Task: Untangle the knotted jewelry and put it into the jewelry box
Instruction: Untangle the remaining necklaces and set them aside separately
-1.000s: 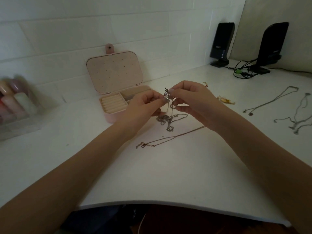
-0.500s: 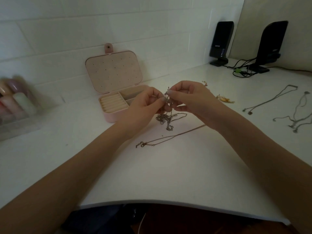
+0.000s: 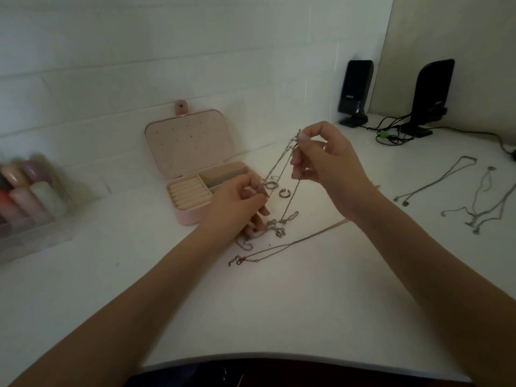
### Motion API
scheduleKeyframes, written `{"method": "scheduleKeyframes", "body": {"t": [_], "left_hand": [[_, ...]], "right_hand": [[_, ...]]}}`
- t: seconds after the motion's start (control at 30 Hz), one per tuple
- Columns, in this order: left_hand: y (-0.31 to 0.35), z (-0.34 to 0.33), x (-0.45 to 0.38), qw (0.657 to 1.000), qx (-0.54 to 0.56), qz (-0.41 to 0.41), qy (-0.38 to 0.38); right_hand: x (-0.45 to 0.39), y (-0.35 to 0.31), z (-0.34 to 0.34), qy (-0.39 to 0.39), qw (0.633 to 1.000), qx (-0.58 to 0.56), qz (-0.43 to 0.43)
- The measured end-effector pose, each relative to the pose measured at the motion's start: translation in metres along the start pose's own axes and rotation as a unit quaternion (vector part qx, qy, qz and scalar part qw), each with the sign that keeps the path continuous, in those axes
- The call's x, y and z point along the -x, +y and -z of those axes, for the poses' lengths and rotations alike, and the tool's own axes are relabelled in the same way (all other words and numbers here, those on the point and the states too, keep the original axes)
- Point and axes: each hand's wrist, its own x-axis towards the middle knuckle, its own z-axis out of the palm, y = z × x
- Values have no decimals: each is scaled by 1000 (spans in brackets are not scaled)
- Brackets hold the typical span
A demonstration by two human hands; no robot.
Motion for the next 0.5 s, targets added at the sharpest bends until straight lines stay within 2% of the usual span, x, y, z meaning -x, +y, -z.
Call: {"method": "scheduleKeyframes", "body": {"t": [0.23,0.37,0.5], "left_hand": [[1,1,-2,999,38,32,9],[8,8,-2,997,54,24,58],[15,17,-3,986,87,-8,145]], "right_hand": [[-17,-17,28,100,994,-51,-17],[-22,-23,42,122,992,-34,-13],[-20,-20,51,127,992,-1,-25]]}}
